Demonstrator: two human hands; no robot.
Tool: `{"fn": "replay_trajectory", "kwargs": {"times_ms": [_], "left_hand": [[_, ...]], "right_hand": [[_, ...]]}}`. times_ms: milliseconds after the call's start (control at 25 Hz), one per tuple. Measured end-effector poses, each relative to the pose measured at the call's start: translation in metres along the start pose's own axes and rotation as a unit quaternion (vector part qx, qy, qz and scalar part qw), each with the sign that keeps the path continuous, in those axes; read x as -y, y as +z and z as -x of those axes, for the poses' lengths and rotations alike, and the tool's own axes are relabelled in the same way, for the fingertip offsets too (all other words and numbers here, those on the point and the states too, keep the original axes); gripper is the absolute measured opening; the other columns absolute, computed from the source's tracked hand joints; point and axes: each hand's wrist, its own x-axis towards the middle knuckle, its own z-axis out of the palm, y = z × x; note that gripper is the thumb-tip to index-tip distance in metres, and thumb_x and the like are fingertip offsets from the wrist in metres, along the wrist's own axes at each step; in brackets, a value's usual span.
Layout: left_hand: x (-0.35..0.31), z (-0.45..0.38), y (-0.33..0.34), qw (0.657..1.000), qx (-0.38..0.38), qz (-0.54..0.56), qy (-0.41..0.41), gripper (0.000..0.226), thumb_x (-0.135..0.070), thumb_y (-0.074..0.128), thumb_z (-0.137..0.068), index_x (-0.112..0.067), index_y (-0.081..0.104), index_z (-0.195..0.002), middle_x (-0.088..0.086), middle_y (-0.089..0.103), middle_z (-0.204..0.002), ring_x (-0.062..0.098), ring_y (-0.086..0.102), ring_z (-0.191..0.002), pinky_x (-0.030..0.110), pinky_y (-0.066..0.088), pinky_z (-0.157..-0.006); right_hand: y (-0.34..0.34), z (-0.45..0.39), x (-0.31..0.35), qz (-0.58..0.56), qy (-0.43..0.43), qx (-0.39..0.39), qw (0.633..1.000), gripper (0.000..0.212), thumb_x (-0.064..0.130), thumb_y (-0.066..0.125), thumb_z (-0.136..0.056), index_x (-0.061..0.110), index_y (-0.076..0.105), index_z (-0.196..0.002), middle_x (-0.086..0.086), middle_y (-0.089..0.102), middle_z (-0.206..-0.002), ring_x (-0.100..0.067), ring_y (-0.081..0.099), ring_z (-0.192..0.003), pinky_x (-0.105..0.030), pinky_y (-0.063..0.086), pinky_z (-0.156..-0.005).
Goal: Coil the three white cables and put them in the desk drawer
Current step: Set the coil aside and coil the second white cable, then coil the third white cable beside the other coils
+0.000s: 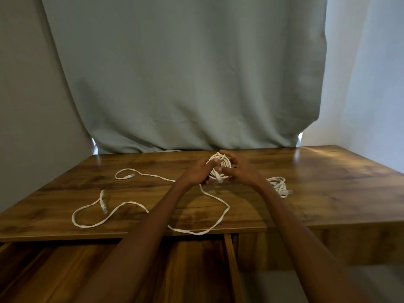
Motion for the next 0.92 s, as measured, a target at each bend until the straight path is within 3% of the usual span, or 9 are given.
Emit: {"fn": "replay_trajectory", "kwargs": {"times_ms": [200, 320, 440, 600, 760, 920], "left_hand": [[-0.001, -0.016, 0.048, 1.000, 0.004, -0.020, 0.015, 0.027, -0.040, 0.047, -0.103, -0.018, 0.060, -0.111, 0.012, 0.064, -0.069, 0.015, 0.056, -0.045, 0.026, 0.044, -0.039], [-0.003, -0.025, 0.066, 0.999, 0.025, -0.025, 0.004, 0.016, -0.037, 0.048, -0.104, -0.026, 0.058, -0.097, 0.008, 0.063, -0.064, 0.015, 0.056, -0.042, 0.027, 0.045, -0.040], [-0.002, -0.035, 0.081, 0.998, 0.047, -0.022, -0.041, 0.022, -0.035, 0.046, -0.104, -0.021, 0.059, -0.093, 0.011, 0.064, -0.064, 0.016, 0.055, -0.039, 0.026, 0.045, -0.040], [-0.001, -0.050, 0.095, 0.993, 0.033, -0.047, -0.102, 0.037, -0.032, 0.056, -0.100, -0.014, 0.059, -0.067, 0.005, 0.054, -0.056, 0.007, 0.043, -0.031, 0.016, 0.029, -0.034], [0.003, -0.060, 0.099, 0.987, 0.016, -0.063, -0.145, 0.035, -0.028, 0.062, -0.095, -0.008, 0.061, -0.066, 0.009, 0.059, -0.059, 0.014, 0.049, -0.043, 0.018, 0.033, -0.038], [0.006, -0.063, 0.091, 0.986, -0.001, -0.111, -0.127, 0.033, -0.020, 0.054, -0.096, 0.009, 0.068, -0.089, 0.032, 0.067, -0.094, 0.034, 0.061, -0.071, 0.030, 0.037, -0.060]], "right_hand": [[-0.043, 0.014, -0.012, -0.041, 0.087, -0.014, 0.995, 0.025, 0.014, 0.060, -0.098, 0.020, 0.068, -0.121, -0.002, 0.073, -0.092, -0.008, 0.068, -0.074, -0.025, 0.055, -0.065], [-0.059, 0.011, -0.031, 0.011, 0.101, -0.035, 0.994, 0.021, 0.011, 0.065, -0.094, 0.018, 0.071, -0.114, -0.007, 0.075, -0.096, -0.016, 0.068, -0.078, -0.036, 0.055, -0.074], [-0.070, 0.005, -0.038, 0.112, 0.110, -0.031, 0.987, 0.028, 0.012, 0.068, -0.091, 0.020, 0.069, -0.118, -0.003, 0.073, -0.105, -0.016, 0.070, -0.088, -0.038, 0.059, -0.083], [-0.075, -0.009, -0.048, 0.264, 0.134, -0.021, 0.955, 0.029, 0.016, 0.071, -0.087, 0.027, 0.070, -0.114, -0.001, 0.071, -0.112, -0.018, 0.067, -0.099, -0.036, 0.056, -0.086], [-0.072, -0.025, -0.061, 0.312, 0.165, -0.005, 0.936, 0.028, 0.015, 0.074, -0.085, 0.027, 0.069, -0.110, 0.000, 0.070, -0.108, -0.015, 0.065, -0.093, -0.026, 0.049, -0.071], [-0.069, -0.039, -0.068, 0.421, 0.179, -0.028, 0.889, 0.024, 0.033, 0.066, -0.090, 0.027, 0.065, -0.113, 0.000, 0.068, -0.111, -0.021, 0.062, -0.105, -0.039, 0.049, -0.093]]}}
